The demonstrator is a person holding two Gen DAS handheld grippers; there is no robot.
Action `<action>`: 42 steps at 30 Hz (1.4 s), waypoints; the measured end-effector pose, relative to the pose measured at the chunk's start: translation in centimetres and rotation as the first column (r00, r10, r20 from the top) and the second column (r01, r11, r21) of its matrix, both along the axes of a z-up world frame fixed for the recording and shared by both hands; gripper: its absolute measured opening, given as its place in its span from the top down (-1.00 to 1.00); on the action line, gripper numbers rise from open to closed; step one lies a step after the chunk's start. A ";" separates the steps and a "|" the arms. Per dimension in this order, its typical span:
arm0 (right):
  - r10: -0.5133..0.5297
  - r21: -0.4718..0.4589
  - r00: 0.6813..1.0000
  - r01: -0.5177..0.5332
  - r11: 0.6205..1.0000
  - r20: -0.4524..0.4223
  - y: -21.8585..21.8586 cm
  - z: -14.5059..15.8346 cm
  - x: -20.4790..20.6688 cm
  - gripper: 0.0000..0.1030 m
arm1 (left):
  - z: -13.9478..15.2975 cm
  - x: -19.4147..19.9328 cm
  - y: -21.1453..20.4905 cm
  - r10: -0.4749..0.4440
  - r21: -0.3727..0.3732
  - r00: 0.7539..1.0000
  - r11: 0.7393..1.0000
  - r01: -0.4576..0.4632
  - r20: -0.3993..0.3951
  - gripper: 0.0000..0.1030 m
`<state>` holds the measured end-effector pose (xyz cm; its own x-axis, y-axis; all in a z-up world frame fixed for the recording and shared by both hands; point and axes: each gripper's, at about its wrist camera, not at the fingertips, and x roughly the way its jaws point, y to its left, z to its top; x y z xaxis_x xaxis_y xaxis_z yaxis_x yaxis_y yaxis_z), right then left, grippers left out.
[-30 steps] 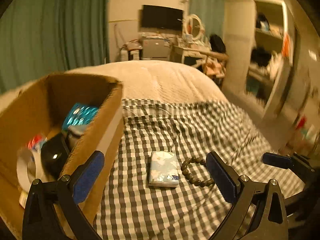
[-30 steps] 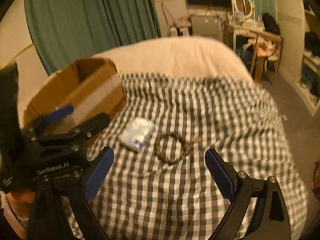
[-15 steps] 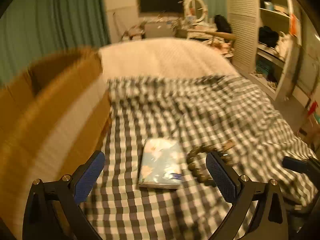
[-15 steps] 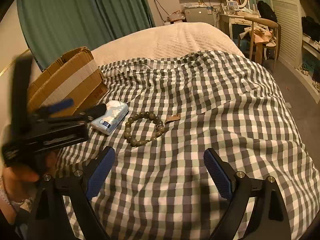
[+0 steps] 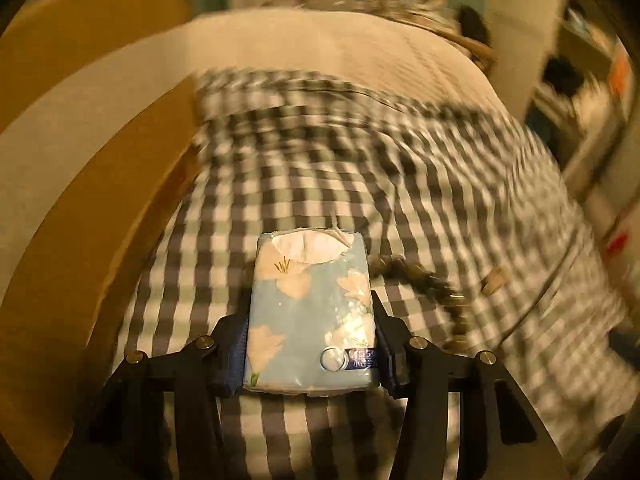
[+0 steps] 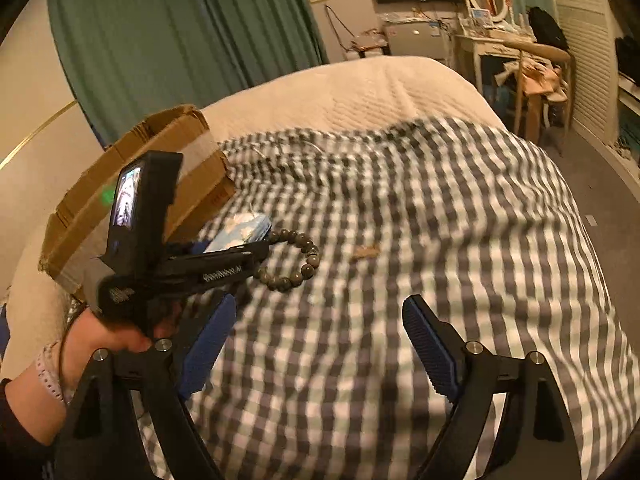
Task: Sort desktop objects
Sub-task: 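Grasp the blue floral tissue pack with the left tool while the right grasps the bead bracelet, then carry the tissue pack and bracelet into the cardboard box and release both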
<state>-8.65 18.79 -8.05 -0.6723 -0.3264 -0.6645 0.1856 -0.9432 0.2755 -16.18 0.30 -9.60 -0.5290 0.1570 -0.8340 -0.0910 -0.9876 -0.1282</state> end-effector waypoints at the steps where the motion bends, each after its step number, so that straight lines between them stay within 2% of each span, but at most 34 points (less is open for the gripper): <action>1: 0.008 0.003 1.000 -0.008 1.000 -0.003 -0.3 0.1 -0.4 -0.66 | 0.5 0.1 -1.2 0.049 0.071 0.998 0.996 -0.051 0.030 0.00; 3: 0.025 0.036 1.000 -0.025 0.999 -0.002 -1.1 0.0 -1.4 -0.66 | 1.2 0.7 -2.5 0.113 0.102 0.992 0.988 -0.118 0.054 0.00; 7: 0.023 0.015 0.999 -0.023 1.000 0.037 -1.8 -1.3 -3.2 -0.64 | 2.6 2.3 -3.7 0.133 0.075 0.991 0.988 -0.135 0.029 0.00; 11: -0.016 -0.014 0.992 0.018 1.000 0.126 -2.2 -4.0 -5.8 -0.13 | 3.9 3.1 -5.5 0.210 0.155 0.977 0.965 -0.211 0.019 -0.01; 16: -0.061 -0.010 0.982 0.063 0.998 0.179 -4.0 -6.8 -8.5 -0.11 | 3.7 2.8 -5.5 0.224 0.135 0.975 0.965 -0.223 0.011 -0.01; 18: -0.090 0.036 0.981 0.085 0.996 0.174 -4.7 -7.4 -8.9 0.15 | 3.5 2.2 -5.1 0.215 0.136 0.977 0.967 -0.215 0.014 -0.01; 19: -0.122 0.083 0.980 0.110 0.990 0.158 -4.9 -7.3 -8.8 0.81 | 3.6 2.4 -5.2 0.213 0.135 0.977 0.968 -0.213 0.008 -0.01; 22: -0.147 0.106 0.982 0.134 0.985 0.118 -4.4 -6.3 -7.5 0.79 | 3.4 2.1 -4.8 0.209 0.132 0.978 0.969 -0.207 -0.001 -0.01; 25: -0.106 0.185 0.992 0.092 0.978 0.069 -4.2 -3.8 -6.0 0.79 | 3.7 2.0 -4.8 0.216 0.163 0.976 0.964 -0.211 -0.010 -0.01; 28: -0.050 0.247 0.999 0.045 0.968 0.013 -4.3 0.0 -5.0 0.79 | 4.9 2.4 -5.3 0.240 0.215 0.970 0.950 -0.225 -0.045 -0.01; 31: -0.003 0.318 0.999 0.013 0.948 -0.032 -5.2 4.3 -4.1 0.79 | 6.3 3.2 -4.8 0.220 0.222 0.972 0.955 -0.197 -0.084 -0.01; 37: 0.075 0.440 0.971 0.034 0.897 -0.228 -8.8 13.1 -1.6 0.79 | 11.0 6.3 -4.5 0.184 0.322 0.969 0.939 -0.123 -0.166 -0.01; 39: 0.105 0.451 0.957 0.031 0.892 -0.271 -10.1 15.9 -0.9 0.79 | 13.9 8.0 -5.0 0.190 0.316 0.943 0.944 -0.099 -0.272 -0.01; 40: 0.113 0.457 0.951 0.032 0.889 -0.286 -10.7 16.9 -0.9 0.79 | 15.7 9.1 -5.5 0.195 0.305 0.921 0.948 -0.090 -0.336 -0.01; 42: 0.126 0.451 0.942 0.030 0.892 -0.312 -12.3 19.1 -1.0 0.79 | 18.5 10.5 -6.7 0.204 0.285 0.886 0.955 -0.087 -0.416 -0.01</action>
